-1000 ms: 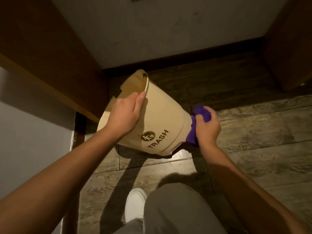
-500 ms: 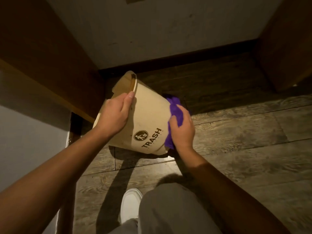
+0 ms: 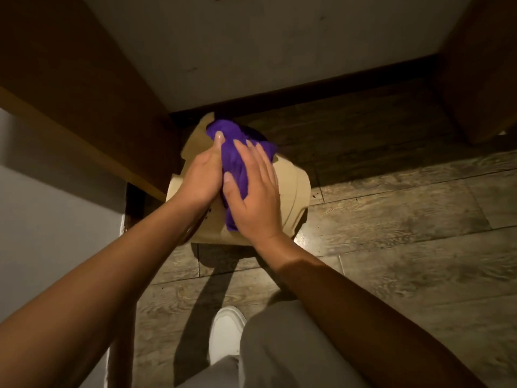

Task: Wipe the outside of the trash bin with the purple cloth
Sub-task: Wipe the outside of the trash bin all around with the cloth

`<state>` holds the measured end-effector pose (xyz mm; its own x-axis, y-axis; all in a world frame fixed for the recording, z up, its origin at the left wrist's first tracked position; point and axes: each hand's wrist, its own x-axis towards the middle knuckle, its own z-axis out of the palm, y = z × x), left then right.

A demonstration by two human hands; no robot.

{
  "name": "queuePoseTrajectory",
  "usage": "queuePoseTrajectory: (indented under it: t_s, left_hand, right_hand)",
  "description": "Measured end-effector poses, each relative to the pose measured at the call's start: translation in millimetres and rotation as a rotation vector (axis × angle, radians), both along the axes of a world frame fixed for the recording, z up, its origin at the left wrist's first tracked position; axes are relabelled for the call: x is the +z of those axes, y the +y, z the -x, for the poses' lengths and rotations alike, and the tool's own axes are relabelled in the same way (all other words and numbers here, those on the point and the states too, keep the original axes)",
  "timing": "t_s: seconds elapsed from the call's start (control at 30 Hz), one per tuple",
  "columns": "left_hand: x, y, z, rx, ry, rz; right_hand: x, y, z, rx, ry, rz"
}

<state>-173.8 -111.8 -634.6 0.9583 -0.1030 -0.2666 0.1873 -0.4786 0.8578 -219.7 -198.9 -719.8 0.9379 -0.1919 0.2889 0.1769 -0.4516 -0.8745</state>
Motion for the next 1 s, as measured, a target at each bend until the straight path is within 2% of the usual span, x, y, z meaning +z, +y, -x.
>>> queuePoseTrajectory:
  t_s: [0.07, 0.13, 0.3, 0.37, 0.47, 0.57, 0.67, 0.73, 0.83, 0.9, 1.0]
  left_hand:
    - [0, 5, -3, 0.013, -0.009, -0.054]
    - [-2, 12, -5, 0.0, -0.003, -0.069]
    - [-6, 23, -9, 0.054, 0.031, -0.054]
    - [-7, 22, -9, 0.05, 0.011, -0.077]
    - [-8, 24, -8, 0.061, 0.037, -0.109]
    - [-6, 30, -10, 0.159, 0.218, 0.046]
    - [-5, 38, -4, 0.128, 0.362, 0.2]
    - [-7, 40, 3, 0.091, 0.404, 0.226]
    - [-10, 39, 7, 0.075, 0.436, 0.241]
    - [-12, 35, 9, 0.087, 0.451, 0.256]
    - [-15, 26, 8, 0.098, 0.434, 0.332]
  right_hand:
    - [-24, -4, -1, -0.025, 0.014, 0.083]
    - [-49, -19, 0, -0.117, 0.098, 0.069]
    - [-92, -72, 7, -0.348, 0.495, -0.157]
    - [-90, -86, 3, -0.399, 0.581, -0.225]
    - [-64, -88, -3, -0.42, 0.423, -0.223]
    - [-30, -62, -14, -0.277, 0.218, -0.254]
    - [-18, -29, -21, -0.055, 0.187, -0.119]
    - [-24, -22, -21, -0.034, 0.196, -0.074]
    - [-27, -24, -16, -0.093, 0.216, -0.142]
    - [-18, -21, -13, -0.096, 0.23, -0.276]
    - [9, -6, -16, -0.015, 0.132, -0.384]
